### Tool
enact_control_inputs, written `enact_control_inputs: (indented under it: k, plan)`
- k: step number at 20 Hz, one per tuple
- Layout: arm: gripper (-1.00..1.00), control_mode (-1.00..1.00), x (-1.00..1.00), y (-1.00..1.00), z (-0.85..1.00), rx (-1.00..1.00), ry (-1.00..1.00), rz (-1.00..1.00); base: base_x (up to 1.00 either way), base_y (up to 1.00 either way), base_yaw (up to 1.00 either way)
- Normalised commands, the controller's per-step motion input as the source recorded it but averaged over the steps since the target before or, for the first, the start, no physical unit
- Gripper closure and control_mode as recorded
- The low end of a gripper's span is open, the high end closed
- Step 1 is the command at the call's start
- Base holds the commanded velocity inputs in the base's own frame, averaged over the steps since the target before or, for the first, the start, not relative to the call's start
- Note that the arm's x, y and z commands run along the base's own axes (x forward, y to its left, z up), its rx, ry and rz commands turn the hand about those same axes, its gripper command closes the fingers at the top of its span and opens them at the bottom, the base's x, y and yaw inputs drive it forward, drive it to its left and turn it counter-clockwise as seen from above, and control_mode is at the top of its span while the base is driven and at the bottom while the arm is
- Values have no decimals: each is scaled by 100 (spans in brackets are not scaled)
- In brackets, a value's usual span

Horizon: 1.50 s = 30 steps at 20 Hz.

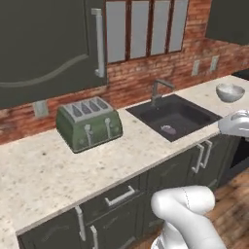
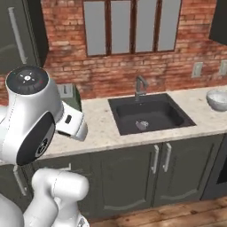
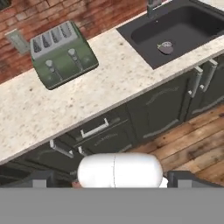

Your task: Clear the mugs and bowl far away from the sink.

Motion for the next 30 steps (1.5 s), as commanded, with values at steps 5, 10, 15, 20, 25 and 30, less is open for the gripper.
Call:
enact_control_inputs:
  k: [5,10,15,20,25,30]
  plan:
    - [-100,100,0,0,0,0,0,0,1,-20,-94]
    - [-100,100,0,0,0,0,0,0,34,-27,-80]
    - [-100,100,0,0,0,0,0,0,56,-17,-46]
    - [-100,100,0,0,0,0,0,0,82,-16,-11]
    - [-100,100,0,0,0,0,0,0,100,-28,1]
    - [-100,100,0,0,0,0,0,0,99,-26,14]
